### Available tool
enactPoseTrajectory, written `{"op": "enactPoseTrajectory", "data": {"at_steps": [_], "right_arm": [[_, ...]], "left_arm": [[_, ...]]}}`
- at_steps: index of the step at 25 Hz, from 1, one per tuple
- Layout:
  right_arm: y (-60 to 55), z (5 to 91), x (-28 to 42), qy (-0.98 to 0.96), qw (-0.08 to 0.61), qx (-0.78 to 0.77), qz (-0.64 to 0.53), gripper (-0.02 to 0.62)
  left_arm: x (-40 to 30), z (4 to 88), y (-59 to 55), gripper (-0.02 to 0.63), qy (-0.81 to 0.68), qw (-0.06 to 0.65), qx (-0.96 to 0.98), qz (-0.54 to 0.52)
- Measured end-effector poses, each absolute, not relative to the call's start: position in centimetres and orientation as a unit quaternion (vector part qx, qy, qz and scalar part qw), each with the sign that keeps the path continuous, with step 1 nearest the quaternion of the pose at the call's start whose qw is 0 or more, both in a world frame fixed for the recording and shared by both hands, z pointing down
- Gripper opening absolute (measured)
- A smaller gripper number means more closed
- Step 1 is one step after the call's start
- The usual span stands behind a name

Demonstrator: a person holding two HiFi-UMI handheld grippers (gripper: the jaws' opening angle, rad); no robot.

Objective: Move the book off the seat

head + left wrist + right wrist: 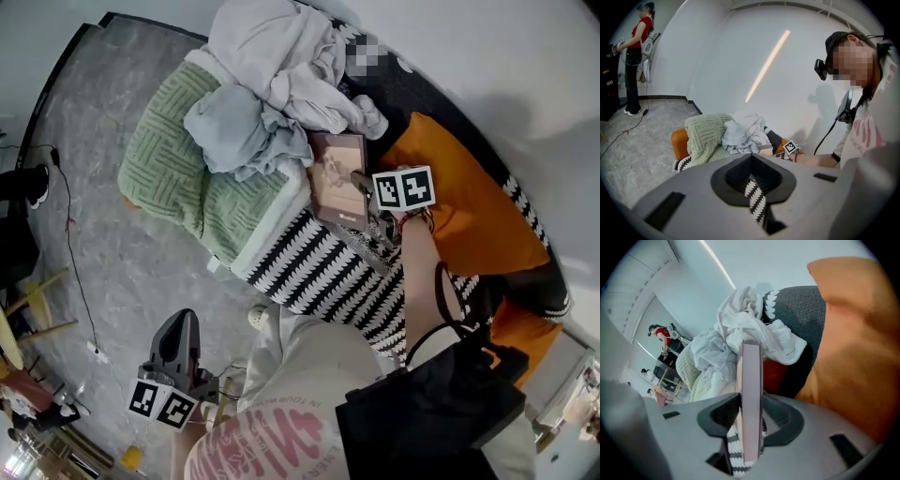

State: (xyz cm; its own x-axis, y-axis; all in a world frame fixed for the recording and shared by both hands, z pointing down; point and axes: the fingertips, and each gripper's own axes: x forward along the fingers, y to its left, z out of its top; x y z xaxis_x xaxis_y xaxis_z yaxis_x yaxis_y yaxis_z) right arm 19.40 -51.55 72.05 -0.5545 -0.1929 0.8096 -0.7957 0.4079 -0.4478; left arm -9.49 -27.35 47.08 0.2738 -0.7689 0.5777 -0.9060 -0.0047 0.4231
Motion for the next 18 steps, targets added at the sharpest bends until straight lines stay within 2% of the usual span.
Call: {"op": "enactPoseTrajectory", "data": {"at_steps": [4,11,18], "right_arm": [[-49.4,70.6,18.0,-0.769,0.327,0.29,0.467,0.149],[-48.3,69.0,17.4,-0.764,0.341,0.338,0.431,0.141],[-45.8,65.4,19.4,-0.75,0.296,0.402,0.434,0.141]], "left_arm": [[-8.8,47.0,-26.9,0.008,-0.587,0.388,0.708,0.068],[-8.4,45.7,-25.2,0.008,-0.574,0.364,0.732,0.048],[-10.9,44.4,-21.7,0.008,-0.588,0.348,0.729,0.018]]}}
